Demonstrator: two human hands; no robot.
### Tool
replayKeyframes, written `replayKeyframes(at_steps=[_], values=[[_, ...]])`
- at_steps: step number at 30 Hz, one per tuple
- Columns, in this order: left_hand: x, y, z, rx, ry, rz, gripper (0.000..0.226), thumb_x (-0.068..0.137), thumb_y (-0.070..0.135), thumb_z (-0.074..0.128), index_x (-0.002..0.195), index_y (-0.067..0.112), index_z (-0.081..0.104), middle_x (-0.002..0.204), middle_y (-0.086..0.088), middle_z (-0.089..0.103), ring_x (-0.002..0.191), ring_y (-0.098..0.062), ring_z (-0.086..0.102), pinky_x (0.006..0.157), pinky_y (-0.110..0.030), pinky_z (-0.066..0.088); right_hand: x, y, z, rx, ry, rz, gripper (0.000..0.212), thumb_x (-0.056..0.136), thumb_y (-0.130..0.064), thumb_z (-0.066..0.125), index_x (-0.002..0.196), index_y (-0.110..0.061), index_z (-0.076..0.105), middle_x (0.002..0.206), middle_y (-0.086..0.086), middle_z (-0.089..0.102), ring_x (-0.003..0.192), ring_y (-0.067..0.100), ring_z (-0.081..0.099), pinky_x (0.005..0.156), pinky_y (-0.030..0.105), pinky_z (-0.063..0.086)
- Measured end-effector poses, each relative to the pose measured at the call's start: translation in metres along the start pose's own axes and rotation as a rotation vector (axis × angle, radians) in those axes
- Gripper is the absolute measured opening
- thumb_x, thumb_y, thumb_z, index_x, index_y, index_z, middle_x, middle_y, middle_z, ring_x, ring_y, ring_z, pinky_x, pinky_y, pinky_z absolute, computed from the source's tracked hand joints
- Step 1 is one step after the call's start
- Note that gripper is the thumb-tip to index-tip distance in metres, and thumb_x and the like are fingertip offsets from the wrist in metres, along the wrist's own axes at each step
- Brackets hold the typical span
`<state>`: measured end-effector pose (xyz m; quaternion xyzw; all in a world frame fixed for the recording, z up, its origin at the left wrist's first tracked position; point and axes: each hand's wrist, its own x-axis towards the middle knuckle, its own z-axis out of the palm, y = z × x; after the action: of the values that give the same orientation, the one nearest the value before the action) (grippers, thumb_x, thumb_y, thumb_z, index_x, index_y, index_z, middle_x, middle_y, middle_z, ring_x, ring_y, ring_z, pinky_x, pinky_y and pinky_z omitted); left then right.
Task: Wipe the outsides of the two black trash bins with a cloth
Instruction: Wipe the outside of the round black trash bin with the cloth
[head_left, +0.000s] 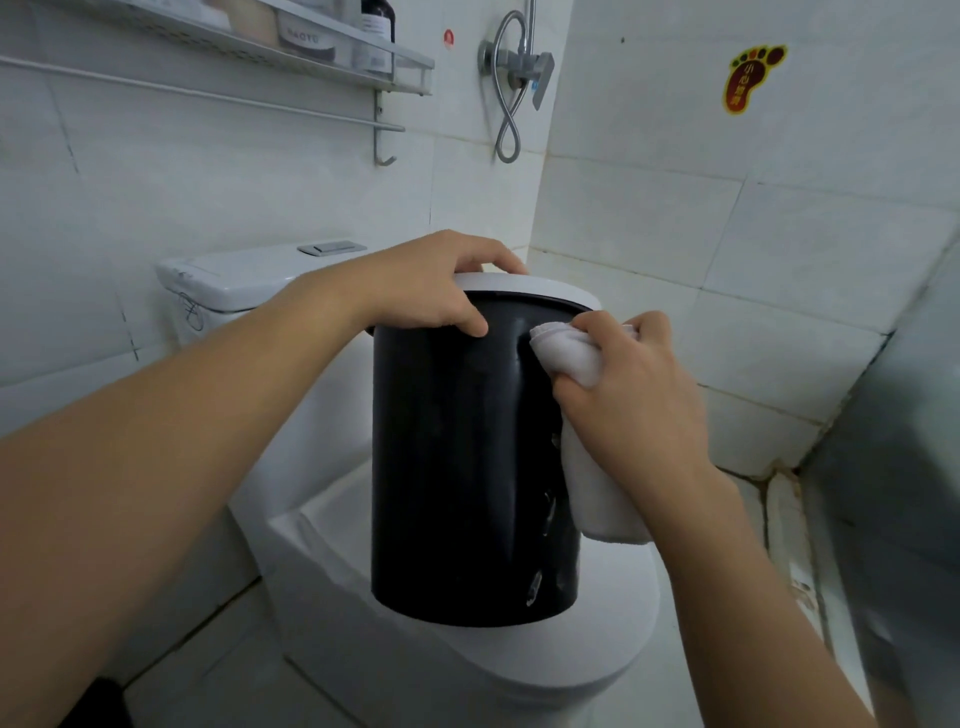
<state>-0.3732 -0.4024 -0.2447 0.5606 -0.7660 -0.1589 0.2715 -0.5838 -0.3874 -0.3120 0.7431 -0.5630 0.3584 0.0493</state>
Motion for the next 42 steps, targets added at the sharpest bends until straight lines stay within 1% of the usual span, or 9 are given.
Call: replayKeyframes(at_steps=[2,5,12,21,26,29,32,35,42], values=[[0.004,0.012,0.003,0.072,0.005,0.029,0.043,0.078,0.012,0.072,0.111,0.035,0.059,0.097,0.008,0.065,0.087,-0.015,0.062,0.068,-0.027,0.05,-0.001,-0.001,0.0,0.001,-0.007,-0.011,0.029,0.086,-0.036,0.055,0.114,-0.038,0.051,0.108,-0.003,0.035,0.08,0.023,0.046,0.063,0.032,0.035],[0.011,0.025,0.011,0.111,0.077,0.047,0.028,0.084,0.024,0.069,0.11,0.027,0.06,0.103,0.006,0.063,0.095,-0.015,0.06,0.079,-0.029,0.048,0.0,-0.001,0.0,0.041,-0.008,-0.021,0.031,0.085,-0.036,0.057,0.115,-0.039,0.052,0.108,-0.004,0.037,0.08,0.022,0.048,0.064,0.032,0.036],[0.015,0.022,0.017,0.253,0.096,0.054,0.023,0.089,0.029,0.061,0.11,0.038,0.063,0.098,0.012,0.057,0.095,-0.017,0.054,0.082,-0.032,0.043,0.007,0.014,-0.012,0.057,0.047,0.054,0.035,0.084,-0.034,0.058,0.119,-0.038,0.055,0.112,0.0,0.042,0.09,0.029,0.057,0.074,0.038,0.047],[0.015,0.016,0.012,0.179,0.021,0.063,0.026,0.089,0.024,0.065,0.108,0.042,0.059,0.089,0.016,0.062,0.085,-0.009,0.059,0.086,-0.034,0.048,0.006,0.007,0.0,0.044,0.029,0.023,0.036,0.086,-0.034,0.058,0.122,-0.036,0.052,0.111,-0.002,0.038,0.081,0.022,0.046,0.065,0.031,0.033],[0.014,0.014,0.011,0.182,0.022,0.056,0.027,0.09,0.026,0.064,0.109,0.044,0.059,0.096,0.016,0.064,0.092,-0.012,0.061,0.091,-0.036,0.048,-0.005,0.005,0.002,-0.011,-0.01,-0.013,0.03,0.085,-0.034,0.057,0.115,-0.036,0.051,0.106,-0.004,0.033,0.079,0.023,0.045,0.063,0.031,0.032],[0.013,0.015,0.011,0.19,0.018,0.05,0.028,0.089,0.027,0.064,0.11,0.045,0.059,0.1,0.015,0.064,0.094,-0.012,0.06,0.093,-0.037,0.048,-0.011,0.008,0.0,0.003,-0.05,-0.027,0.029,0.085,-0.034,0.056,0.113,-0.039,0.051,0.108,-0.004,0.037,0.084,0.025,0.052,0.064,0.032,0.036],[0.013,0.019,0.013,0.22,0.017,0.049,0.03,0.088,0.028,0.063,0.115,0.043,0.061,0.1,0.02,0.06,0.098,-0.013,0.058,0.094,-0.039,0.047,-0.005,0.011,-0.003,0.025,-0.021,-0.018,0.03,0.085,-0.036,0.056,0.115,-0.039,0.052,0.109,-0.004,0.039,0.085,0.024,0.053,0.064,0.032,0.037],[0.014,0.023,0.015,0.262,0.023,0.06,0.032,0.088,0.028,0.063,0.116,0.041,0.061,0.108,0.016,0.061,0.103,-0.016,0.057,0.096,-0.042,0.047,0.006,0.01,-0.003,0.06,0.017,0.004,0.033,0.086,-0.037,0.056,0.119,-0.035,0.051,0.11,-0.002,0.04,0.083,0.025,0.053,0.065,0.032,0.037],[0.017,0.019,0.014,0.257,0.019,0.037,0.031,0.088,0.028,0.064,0.111,0.047,0.059,0.106,0.016,0.059,0.1,-0.016,0.055,0.095,-0.041,0.046,-0.007,0.011,0.001,-0.009,-0.04,-0.049,0.032,0.084,-0.033,0.057,0.114,-0.037,0.049,0.11,-0.003,0.036,0.085,0.024,0.051,0.062,0.032,0.036]])
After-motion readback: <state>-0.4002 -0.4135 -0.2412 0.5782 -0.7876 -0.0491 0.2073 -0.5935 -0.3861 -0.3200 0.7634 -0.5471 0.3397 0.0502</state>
